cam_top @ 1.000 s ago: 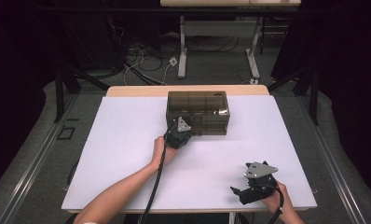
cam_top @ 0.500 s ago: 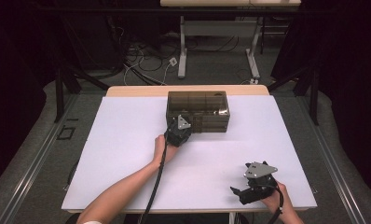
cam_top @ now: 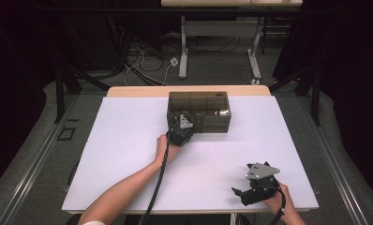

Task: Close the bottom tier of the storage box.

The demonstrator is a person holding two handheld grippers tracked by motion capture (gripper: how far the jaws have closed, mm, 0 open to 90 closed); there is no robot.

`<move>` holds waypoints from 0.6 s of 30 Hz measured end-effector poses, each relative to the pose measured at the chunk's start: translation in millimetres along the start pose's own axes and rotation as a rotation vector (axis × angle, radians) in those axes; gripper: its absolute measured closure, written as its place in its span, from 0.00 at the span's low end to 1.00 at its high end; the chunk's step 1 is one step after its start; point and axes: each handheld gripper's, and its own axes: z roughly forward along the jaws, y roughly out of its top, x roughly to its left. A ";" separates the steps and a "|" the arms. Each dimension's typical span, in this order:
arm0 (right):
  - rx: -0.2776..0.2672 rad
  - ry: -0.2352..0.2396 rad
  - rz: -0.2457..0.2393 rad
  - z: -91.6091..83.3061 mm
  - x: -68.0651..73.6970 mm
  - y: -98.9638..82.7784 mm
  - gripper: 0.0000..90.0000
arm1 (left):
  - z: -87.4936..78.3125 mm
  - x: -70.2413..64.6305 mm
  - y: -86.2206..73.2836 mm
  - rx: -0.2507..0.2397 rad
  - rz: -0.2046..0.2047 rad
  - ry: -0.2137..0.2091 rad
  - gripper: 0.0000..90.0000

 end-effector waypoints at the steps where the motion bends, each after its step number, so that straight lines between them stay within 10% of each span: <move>1: 0.001 0.002 0.005 0.1 0.3 0.0 0.01 | -0.8 0.7 -0.1 0.006 -0.001 -0.005 0.96; 10: 0.001 0.003 -0.002 0.4 0.0 0.1 0.01 | -4.6 4.8 -2.6 0.011 -0.009 -0.056 0.86; 18: 0.000 -0.004 -0.001 -0.4 0.4 0.0 0.01 | -4.0 0.2 -2.5 0.046 0.002 -0.091 0.53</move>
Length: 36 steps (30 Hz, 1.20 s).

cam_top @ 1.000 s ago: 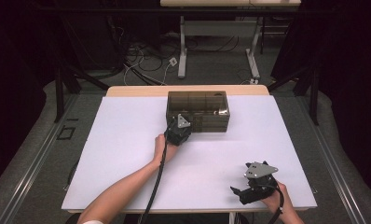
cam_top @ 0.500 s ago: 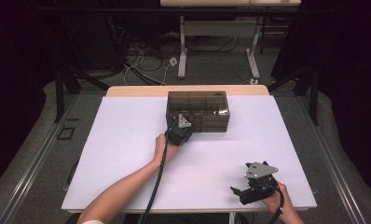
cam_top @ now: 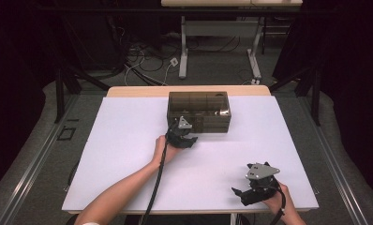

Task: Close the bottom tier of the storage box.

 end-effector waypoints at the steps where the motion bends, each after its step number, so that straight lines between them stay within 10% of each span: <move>1: 0.000 0.003 -0.001 0.0 -0.1 0.0 0.01 | -0.3 0.5 -0.3 0.000 0.000 -0.007 0.51; 36: 0.006 0.009 -0.003 1.8 0.3 0.3 0.01 | -68.3 6.8 -44.5 0.079 0.058 -0.028 0.03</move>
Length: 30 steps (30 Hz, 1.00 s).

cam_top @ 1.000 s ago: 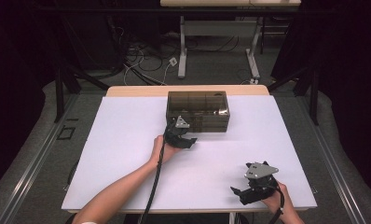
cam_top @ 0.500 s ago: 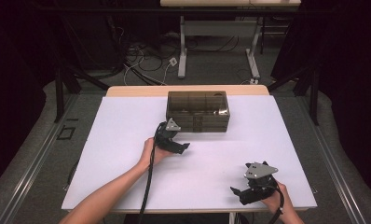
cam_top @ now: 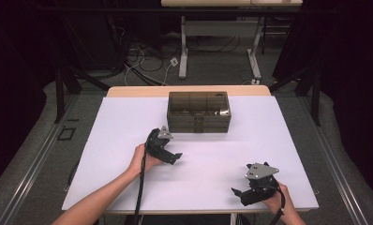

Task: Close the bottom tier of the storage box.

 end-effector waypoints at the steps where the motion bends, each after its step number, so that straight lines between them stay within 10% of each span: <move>1: 0.000 0.002 0.003 -0.1 0.4 0.1 0.01 | -2.0 -0.6 -1.8 0.004 -0.005 -0.004 0.03; 30: -0.001 0.001 -0.001 0.5 0.2 0.1 0.01 | -56.6 -23.9 -47.0 -0.025 -0.013 -0.005 0.00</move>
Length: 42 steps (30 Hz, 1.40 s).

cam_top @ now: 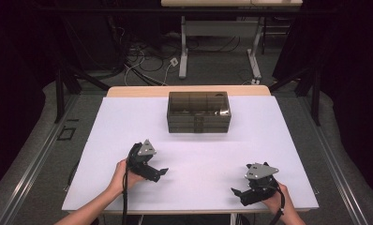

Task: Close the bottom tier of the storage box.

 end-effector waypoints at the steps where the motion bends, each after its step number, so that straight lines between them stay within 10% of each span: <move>1: 0.000 0.001 -0.002 -0.1 0.1 0.1 0.01 | -1.8 -0.7 -1.7 0.002 0.001 0.002 0.00; 42: 0.011 0.007 -0.002 2.0 0.3 -0.1 0.01 | -43.1 -29.4 -54.7 -0.016 -0.022 0.056 0.00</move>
